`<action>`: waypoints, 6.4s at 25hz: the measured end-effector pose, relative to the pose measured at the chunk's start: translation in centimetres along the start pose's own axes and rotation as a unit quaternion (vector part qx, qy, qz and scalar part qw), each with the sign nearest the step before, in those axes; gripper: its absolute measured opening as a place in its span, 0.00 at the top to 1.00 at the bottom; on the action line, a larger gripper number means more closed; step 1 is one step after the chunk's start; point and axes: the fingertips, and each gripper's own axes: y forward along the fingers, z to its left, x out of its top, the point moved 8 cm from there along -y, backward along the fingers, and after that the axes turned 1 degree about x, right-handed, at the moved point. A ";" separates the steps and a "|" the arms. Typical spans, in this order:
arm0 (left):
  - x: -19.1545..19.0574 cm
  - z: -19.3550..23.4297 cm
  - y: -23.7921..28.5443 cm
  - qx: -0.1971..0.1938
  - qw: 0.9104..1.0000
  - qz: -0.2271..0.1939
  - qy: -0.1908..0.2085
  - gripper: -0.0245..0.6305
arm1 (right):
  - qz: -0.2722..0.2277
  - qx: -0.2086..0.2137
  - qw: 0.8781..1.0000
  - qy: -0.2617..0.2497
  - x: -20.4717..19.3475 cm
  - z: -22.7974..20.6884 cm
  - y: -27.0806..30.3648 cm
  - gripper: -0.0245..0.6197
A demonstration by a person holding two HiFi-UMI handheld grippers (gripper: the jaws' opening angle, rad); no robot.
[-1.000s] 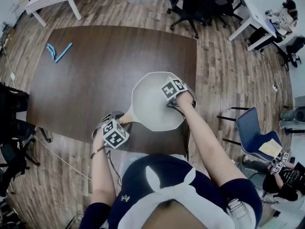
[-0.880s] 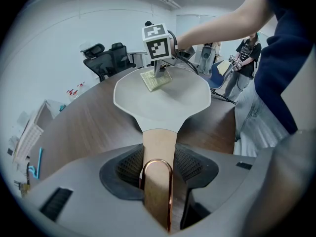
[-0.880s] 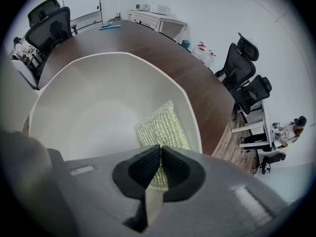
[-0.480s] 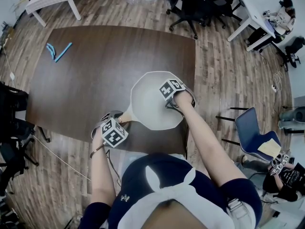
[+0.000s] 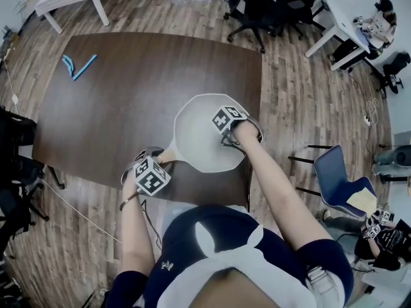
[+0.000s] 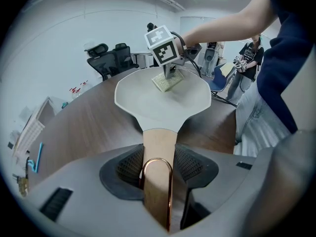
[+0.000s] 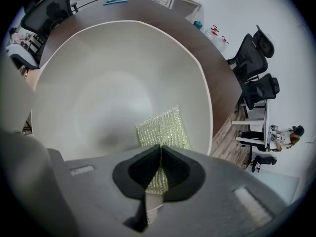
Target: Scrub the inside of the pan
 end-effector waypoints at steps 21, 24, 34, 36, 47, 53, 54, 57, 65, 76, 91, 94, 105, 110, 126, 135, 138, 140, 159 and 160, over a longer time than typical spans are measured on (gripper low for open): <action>-0.4 -1.2 -0.1 -0.008 0.999 0.002 -0.032 0.67 | 0.048 0.052 0.997 -0.036 -2.4 2.8 0.4 0.95; -0.4 -1.2 -0.2 -0.010 0.999 0.002 -0.038 0.67 | 0.053 0.061 0.996 -0.047 -2.5 3.2 0.4 0.95; -0.6 -1.5 -0.2 -0.010 0.999 0.004 -0.043 0.67 | 0.075 0.085 0.992 -0.048 -3.1 3.9 0.3 0.95; -0.7 -1.6 -0.3 -0.009 0.999 0.004 -0.044 0.67 | 0.076 0.085 0.992 -0.053 -3.2 4.1 0.3 0.95; -1.1 -1.8 -0.4 -0.004 0.999 0.002 -0.046 0.67 | 0.077 0.098 0.989 -0.079 -2.8 5.4 1.2 0.95; -0.2 -1.9 -0.2 -0.006 0.999 0.004 -0.047 0.67 | 0.099 0.125 0.986 -0.048 -4.5 5.4 -0.7 0.95; -0.2 -1.9 -0.2 -0.006 0.999 0.004 -0.047 0.67 | 0.101 0.128 0.986 -0.046 -4.6 5.5 -0.9 0.95; -0.2 -1.8 -0.2 -0.006 0.999 0.004 -0.047 0.67 | 0.100 0.136 0.984 -0.047 -4.8 5.9 -1.0 0.95; -0.4 -1.9 -0.3 0.004 0.999 0.001 -0.045 0.67 | 0.096 0.156 0.982 -0.053 -5.3 6.9 -1.3 0.95; -0.1 -1.9 -0.2 0.002 0.999 0.005 -0.045 0.67 | 0.091 0.210 0.972 -0.046 -5.4 7.4 -1.3 0.95; -0.1 -1.7 -0.2 0.004 0.999 0.003 -0.045 0.67 | 0.076 0.291 0.953 -0.033 -5.0 9.1 -1.2 0.95; 0.2 -1.8 -0.2 0.003 0.999 0.005 -0.044 0.67 | 0.066 0.324 0.944 -0.023 -5.0 9.6 -1.4 0.95; 0.4 -1.9 0.0 -0.001 0.999 0.009 -0.044 0.67 | 0.032 0.393 0.919 0.007 -4.4 10.8 -1.3 0.95; 0.3 -1.7 -0.1 -0.001 0.999 0.010 -0.044 0.67 | 0.011 0.418 0.908 0.015 -3.6 11.8 -1.6 0.95; -0.1 -1.9 -0.3 -0.003 0.999 0.009 -0.041 0.67 | -0.071 0.426 0.902 0.007 -1.5 14.4 -2.4 0.95; 0.0 -1.9 -0.1 -0.006 0.999 0.011 -0.039 0.67 | -0.146 0.392 0.907 -0.038 -0.3 14.9 -3.0 0.95; -0.1 -2.0 -0.2 -0.007 0.999 0.011 -0.037 0.67 | -0.164 0.375 0.910 -0.058 0.0 15.2 -3.4 0.95; -0.2 -2.0 -0.2 -0.008 0.999 0.010 -0.036 0.67 | -0.173 0.359 0.914 -0.073 0.2 15.4 -3.7 0.95; 0.1 -1.7 0.1 -0.011 1.000 0.014 -0.026 0.67 | -0.306 0.187 0.893 -0.271 2.4 17.1 -6.2 0.95; 0.1 -1.7 0.1 -0.010 1.000 0.013 -0.025 0.67 | -0.309 0.182 0.893 -0.273 2.5 17.1 -6.1 0.95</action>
